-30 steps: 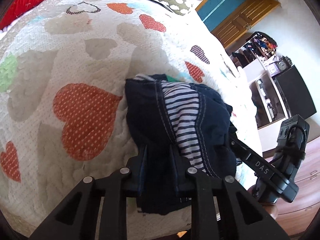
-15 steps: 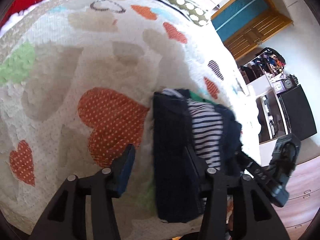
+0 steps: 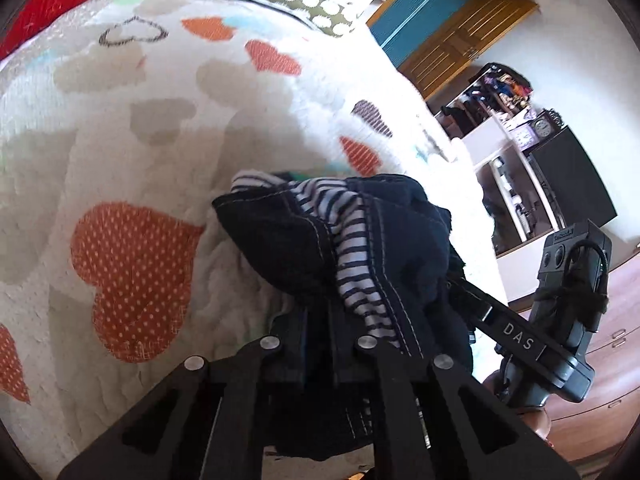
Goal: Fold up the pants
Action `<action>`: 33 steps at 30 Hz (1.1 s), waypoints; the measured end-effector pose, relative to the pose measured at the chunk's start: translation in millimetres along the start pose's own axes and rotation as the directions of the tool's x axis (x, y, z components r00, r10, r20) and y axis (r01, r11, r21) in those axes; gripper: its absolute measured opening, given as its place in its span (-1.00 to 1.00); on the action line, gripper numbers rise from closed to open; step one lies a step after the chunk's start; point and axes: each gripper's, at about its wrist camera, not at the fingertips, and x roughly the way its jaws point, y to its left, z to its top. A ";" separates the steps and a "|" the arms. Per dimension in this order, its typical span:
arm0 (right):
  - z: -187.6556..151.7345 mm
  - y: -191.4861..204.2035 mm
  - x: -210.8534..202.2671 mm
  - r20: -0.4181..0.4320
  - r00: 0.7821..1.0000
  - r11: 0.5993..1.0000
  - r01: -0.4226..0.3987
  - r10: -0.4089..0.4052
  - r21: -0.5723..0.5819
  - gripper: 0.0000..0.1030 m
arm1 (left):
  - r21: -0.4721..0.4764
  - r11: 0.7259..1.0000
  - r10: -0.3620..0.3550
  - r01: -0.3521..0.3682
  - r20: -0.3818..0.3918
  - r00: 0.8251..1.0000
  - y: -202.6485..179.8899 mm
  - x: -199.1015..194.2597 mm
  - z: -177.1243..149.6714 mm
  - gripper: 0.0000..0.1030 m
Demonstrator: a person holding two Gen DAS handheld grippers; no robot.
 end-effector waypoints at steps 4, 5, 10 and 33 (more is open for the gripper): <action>20.8 13.7 -5.5 0.042 0.999 0.999 -0.023 0.024 -0.022 -0.49 | -0.006 1.000 0.001 -0.001 0.040 0.999 1.5 -11.3 20.5 -0.85; 27.0 17.1 -5.0 0.047 0.998 0.999 -0.027 0.029 -0.027 -0.49 | -0.005 1.000 0.008 -0.008 0.051 0.999 1.9 -13.4 27.8 -0.85; 59.5 33.8 8.5 0.080 0.996 0.998 -0.022 0.027 -0.062 -0.50 | 0.011 0.998 0.061 -0.062 0.090 0.994 3.9 -10.7 63.4 -0.85; 101.4 17.5 39.3 0.118 0.993 1.000 0.014 -0.017 0.018 -0.09 | -0.068 0.976 0.215 -0.208 0.106 0.971 35.0 -23.9 46.2 -0.32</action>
